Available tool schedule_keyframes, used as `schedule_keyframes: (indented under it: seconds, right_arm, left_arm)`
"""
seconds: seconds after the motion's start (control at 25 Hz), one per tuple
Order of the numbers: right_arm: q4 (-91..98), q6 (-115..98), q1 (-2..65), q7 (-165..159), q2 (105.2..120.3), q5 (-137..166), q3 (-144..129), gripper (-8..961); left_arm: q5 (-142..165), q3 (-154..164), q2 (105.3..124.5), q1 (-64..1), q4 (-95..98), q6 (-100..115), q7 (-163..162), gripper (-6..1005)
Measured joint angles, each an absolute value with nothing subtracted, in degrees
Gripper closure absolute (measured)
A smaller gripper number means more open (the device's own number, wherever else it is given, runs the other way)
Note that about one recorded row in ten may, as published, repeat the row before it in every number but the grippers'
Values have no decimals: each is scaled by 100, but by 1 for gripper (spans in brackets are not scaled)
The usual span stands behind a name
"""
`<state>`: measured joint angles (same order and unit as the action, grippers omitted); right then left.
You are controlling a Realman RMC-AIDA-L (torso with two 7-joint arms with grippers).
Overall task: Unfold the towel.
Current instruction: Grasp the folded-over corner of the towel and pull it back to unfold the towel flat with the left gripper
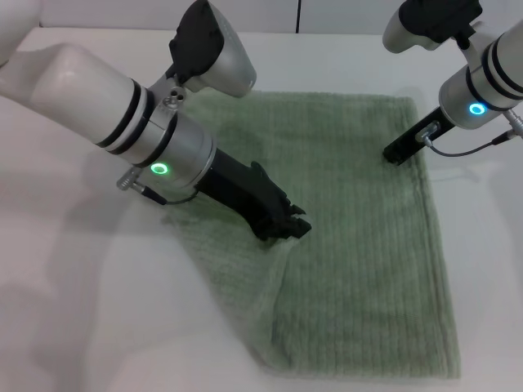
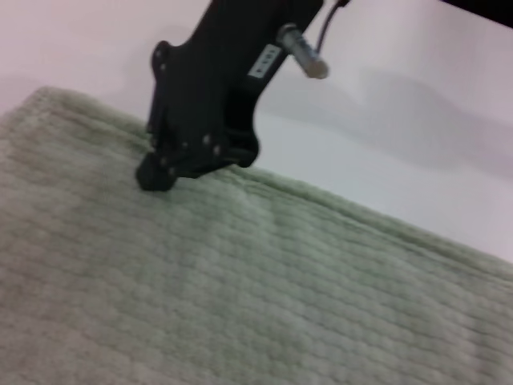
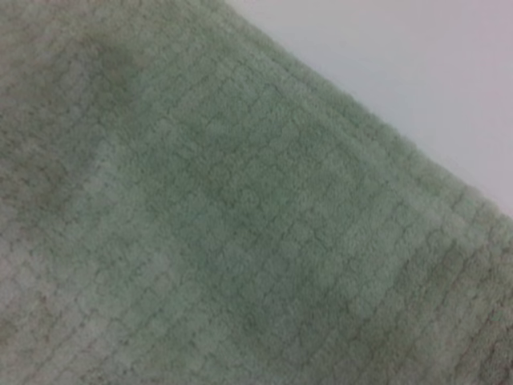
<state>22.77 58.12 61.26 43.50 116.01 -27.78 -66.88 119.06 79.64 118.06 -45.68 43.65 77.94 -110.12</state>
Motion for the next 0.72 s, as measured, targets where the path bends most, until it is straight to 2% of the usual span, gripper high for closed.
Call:
schedule_keyframes:
  seconds: [0.4,0.72]
  right_arm:
    - [2276,5818,6121,4351,11601,-2776,-6688,954]
    - [2276,5827,6113,4359,11601,-2770,-6688,954]
  left_arm:
    - [12039,7585,11686,-4452,4753,8544,-11047,825]
    - [12583,7213,11681,-4494,4848,8987,-11060,820]
